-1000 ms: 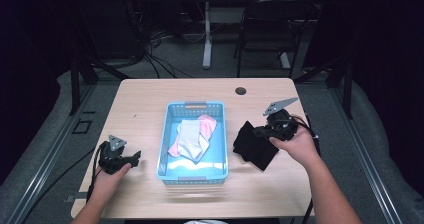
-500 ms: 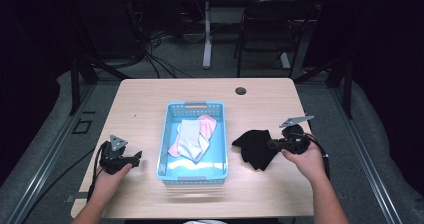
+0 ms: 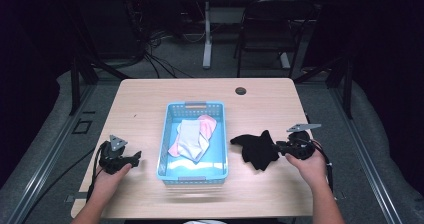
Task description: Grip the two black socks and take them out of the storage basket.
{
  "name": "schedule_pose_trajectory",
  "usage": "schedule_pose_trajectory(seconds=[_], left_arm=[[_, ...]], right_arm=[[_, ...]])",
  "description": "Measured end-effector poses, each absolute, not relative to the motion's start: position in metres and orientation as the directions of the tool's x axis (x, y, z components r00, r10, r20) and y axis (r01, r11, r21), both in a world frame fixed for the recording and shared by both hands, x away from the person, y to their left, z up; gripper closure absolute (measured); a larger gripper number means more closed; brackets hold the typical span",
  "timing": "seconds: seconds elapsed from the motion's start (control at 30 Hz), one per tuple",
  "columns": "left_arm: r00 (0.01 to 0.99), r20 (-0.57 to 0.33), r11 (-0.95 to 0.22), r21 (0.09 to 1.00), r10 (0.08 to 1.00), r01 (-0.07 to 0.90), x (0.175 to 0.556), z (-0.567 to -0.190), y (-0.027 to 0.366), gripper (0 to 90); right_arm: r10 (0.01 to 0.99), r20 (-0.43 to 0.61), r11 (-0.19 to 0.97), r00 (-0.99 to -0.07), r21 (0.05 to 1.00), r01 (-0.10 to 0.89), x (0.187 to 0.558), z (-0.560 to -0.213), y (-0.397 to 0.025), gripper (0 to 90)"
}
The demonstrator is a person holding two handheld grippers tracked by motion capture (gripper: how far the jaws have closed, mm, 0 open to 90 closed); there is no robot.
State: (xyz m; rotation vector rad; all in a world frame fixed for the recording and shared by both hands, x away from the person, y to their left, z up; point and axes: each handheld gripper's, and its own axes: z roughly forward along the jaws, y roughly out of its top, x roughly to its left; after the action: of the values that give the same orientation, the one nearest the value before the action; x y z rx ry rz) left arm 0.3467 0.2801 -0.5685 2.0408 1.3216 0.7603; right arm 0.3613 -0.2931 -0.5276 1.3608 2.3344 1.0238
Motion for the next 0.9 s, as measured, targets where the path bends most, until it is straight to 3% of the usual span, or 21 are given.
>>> schedule_pose_trajectory(seconds=[0.43, 0.9], left_arm=[[0.346, 0.145, -0.335, 0.734, 0.927, 0.591, 0.347, -0.568, 0.28, 19.6], [0.348, 0.143, -0.336, 0.732, 0.927, 0.593, 0.348, -0.568, 0.279, 19.6]], right_arm=[[0.825, 0.106, 0.333, -0.556, 0.703, 0.629, 0.357, -0.522, -0.279, 62.2], [0.769, 0.041, 0.408, -0.638, 0.736, 0.539, 0.351, -0.497, -0.243, 59.6]])
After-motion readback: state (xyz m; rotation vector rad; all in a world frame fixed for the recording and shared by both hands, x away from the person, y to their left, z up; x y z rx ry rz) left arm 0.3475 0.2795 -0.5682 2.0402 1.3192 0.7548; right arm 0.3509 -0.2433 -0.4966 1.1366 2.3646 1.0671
